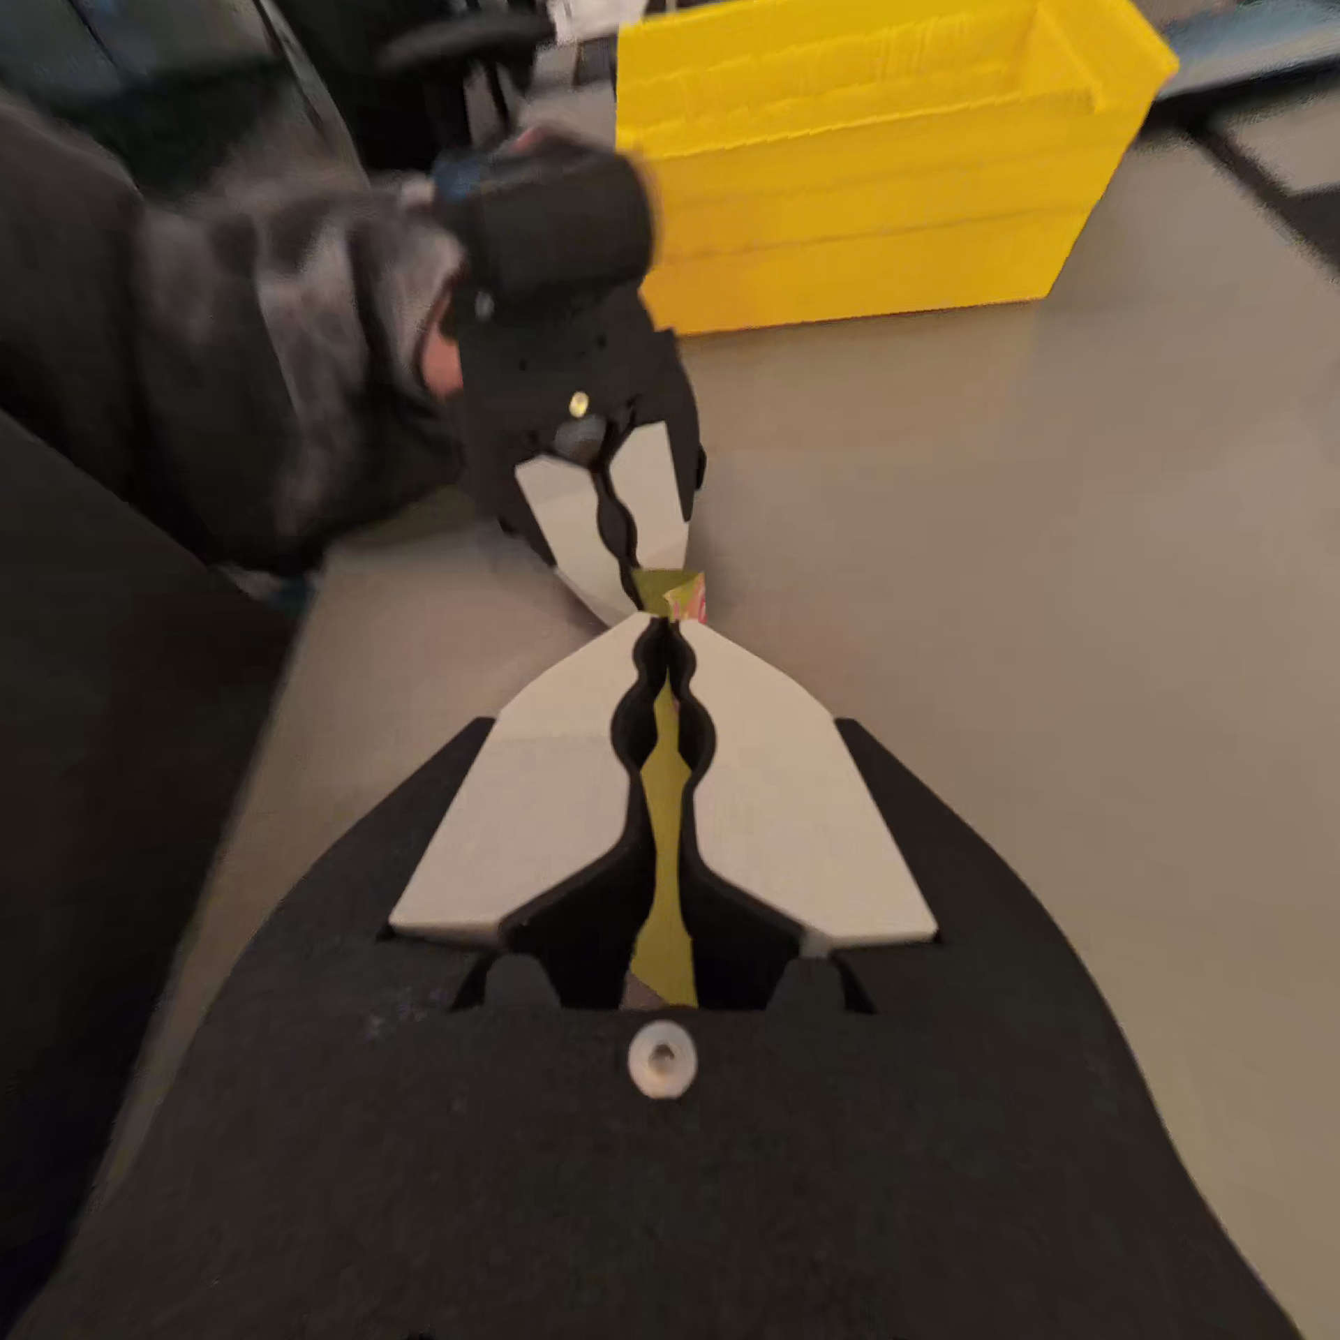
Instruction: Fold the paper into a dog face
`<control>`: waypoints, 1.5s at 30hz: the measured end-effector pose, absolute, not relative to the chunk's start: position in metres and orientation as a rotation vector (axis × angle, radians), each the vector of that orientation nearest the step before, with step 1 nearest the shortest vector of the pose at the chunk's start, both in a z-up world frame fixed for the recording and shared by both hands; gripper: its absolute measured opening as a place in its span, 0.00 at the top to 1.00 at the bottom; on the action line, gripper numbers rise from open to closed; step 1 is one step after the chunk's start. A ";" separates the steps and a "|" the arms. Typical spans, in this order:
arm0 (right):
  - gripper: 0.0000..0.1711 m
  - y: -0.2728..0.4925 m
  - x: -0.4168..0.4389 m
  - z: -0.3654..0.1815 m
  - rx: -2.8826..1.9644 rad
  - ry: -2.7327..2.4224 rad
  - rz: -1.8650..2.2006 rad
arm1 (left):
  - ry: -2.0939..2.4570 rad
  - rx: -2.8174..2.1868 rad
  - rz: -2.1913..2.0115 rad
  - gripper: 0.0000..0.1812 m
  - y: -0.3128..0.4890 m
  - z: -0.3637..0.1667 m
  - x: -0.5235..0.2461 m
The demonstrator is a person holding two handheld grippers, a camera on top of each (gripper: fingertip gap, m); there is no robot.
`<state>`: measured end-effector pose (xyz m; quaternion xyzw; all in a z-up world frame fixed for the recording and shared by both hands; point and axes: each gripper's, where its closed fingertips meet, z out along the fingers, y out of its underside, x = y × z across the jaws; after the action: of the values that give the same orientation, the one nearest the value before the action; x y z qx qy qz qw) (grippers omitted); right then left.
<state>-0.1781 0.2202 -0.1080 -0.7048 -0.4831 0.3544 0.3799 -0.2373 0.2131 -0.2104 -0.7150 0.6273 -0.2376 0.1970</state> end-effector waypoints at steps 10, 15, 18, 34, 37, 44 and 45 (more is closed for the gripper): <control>1.00 0.164 -0.178 -0.190 -1.568 -1.807 0.152 | 1.670 -2.173 -0.905 1.00 0.209 -0.209 -0.242; 1.00 0.152 -0.180 -0.203 -1.578 -1.869 0.211 | 1.762 -2.133 -0.862 1.00 0.207 -0.209 -0.243; 1.00 0.147 -0.179 -0.207 -1.576 -1.926 0.193 | 1.791 -2.105 -0.845 0.98 0.206 -0.209 -0.242; 1.00 0.137 -0.180 -0.205 -1.595 -1.989 0.197 | 1.760 -1.983 -0.652 1.00 0.215 -0.210 -0.257; 1.00 0.135 -0.181 -0.208 -1.591 -2.017 0.156 | 1.758 -2.009 -0.692 1.00 0.213 -0.209 -0.255; 1.00 0.129 -0.187 -0.210 -1.608 -2.027 0.184 | 1.729 -2.092 -0.795 1.00 0.209 -0.208 -0.256; 1.00 0.129 -0.187 -0.210 -1.617 -2.026 0.183 | 1.730 -2.093 -0.793 1.00 0.209 -0.208 -0.256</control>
<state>-0.1868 0.1291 -0.2103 -0.5995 -0.7510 0.0680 0.2682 -0.2565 0.2091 -0.2084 -0.7309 0.6040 -0.2769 0.1558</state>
